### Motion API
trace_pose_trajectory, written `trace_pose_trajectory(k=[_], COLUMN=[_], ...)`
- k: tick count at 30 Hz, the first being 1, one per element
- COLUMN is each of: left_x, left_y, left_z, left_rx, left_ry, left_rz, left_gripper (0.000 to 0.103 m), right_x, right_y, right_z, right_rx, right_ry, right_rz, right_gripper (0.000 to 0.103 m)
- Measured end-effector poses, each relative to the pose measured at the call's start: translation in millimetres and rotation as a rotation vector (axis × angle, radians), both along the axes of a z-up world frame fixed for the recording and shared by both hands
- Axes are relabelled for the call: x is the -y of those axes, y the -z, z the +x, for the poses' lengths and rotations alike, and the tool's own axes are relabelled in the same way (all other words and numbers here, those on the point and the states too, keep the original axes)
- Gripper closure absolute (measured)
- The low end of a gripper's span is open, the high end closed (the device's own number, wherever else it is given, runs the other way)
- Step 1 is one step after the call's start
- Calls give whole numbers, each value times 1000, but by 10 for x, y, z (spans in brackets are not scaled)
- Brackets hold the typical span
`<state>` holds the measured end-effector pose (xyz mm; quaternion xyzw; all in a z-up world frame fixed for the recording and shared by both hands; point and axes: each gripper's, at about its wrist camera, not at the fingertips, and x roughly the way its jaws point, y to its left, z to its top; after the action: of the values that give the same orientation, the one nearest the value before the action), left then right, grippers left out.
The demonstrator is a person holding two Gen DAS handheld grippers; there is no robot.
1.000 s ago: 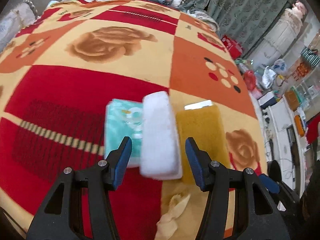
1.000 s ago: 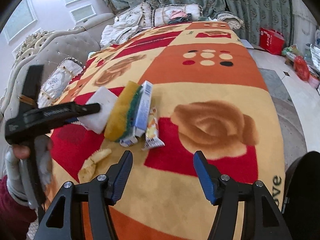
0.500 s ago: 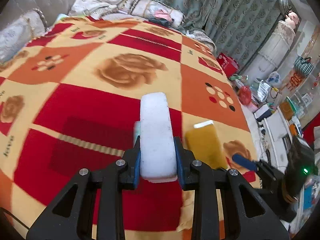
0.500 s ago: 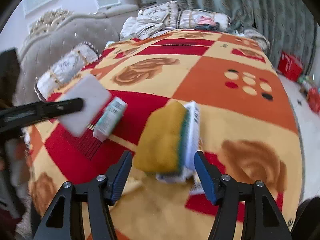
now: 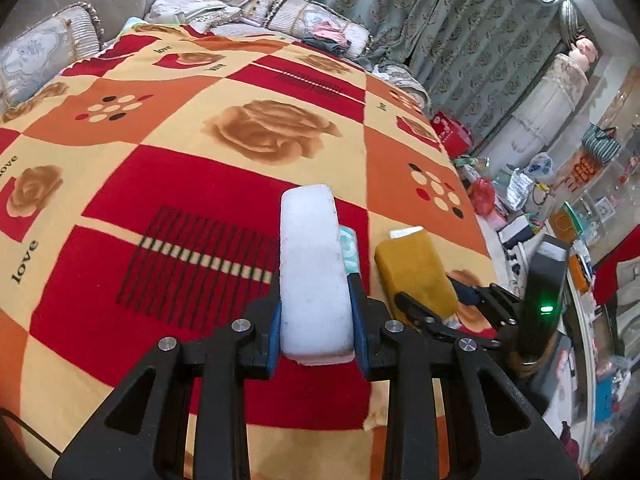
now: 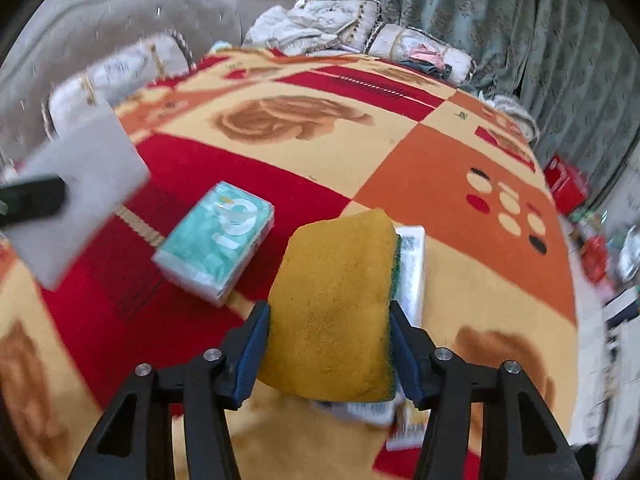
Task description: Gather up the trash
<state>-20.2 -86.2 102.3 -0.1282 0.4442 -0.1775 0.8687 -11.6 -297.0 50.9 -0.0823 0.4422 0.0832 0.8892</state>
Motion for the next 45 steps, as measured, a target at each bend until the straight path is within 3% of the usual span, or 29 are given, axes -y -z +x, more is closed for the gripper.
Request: trace_pose_trajectory(k=[6,11,13,16,19,22,24,25,27,36,45], left_x=[146,299,365,442,501,543,579,584,619,941,1352], left_y=[1,73,104,128,111,84,60,57,40,16,17], left_z=[-181,-326,-385,-463,-533,-587,-631,-638,-662,-742,-830], left_rx=[-4,-28,-36,-46,-44,-39,-34,-33,-31,-14,6], left_ry=[41,79,94,107,115,123,130,132,140,190,253], left_rz=[-15,-3,9,13,14,14,15,15,15,29,67], left_gripper=[77,77,77,77,77,77,77,77,77,77,77], right_x=[306,531,535,493,426,329,349,387,491,795,1052], right_y=[-251,-103,26,79,32,72,178,216,227,-184,-294], right_z=[-526,-1002,-1133,-1234,-1254,-1190,-1147,-1146,-1205,-1460,-1551], right_rx=[-19,-146,-181,-158,-123,-109,-135,-139,-118,14,43], right_ry=[-14,4,5,24,13,31,42,54,77,123,181], right_rz=[181,290,258,196,197,102,112,135,197,249,242], right_gripper=[49,48,42,28,25,25,25,28,44,44,44])
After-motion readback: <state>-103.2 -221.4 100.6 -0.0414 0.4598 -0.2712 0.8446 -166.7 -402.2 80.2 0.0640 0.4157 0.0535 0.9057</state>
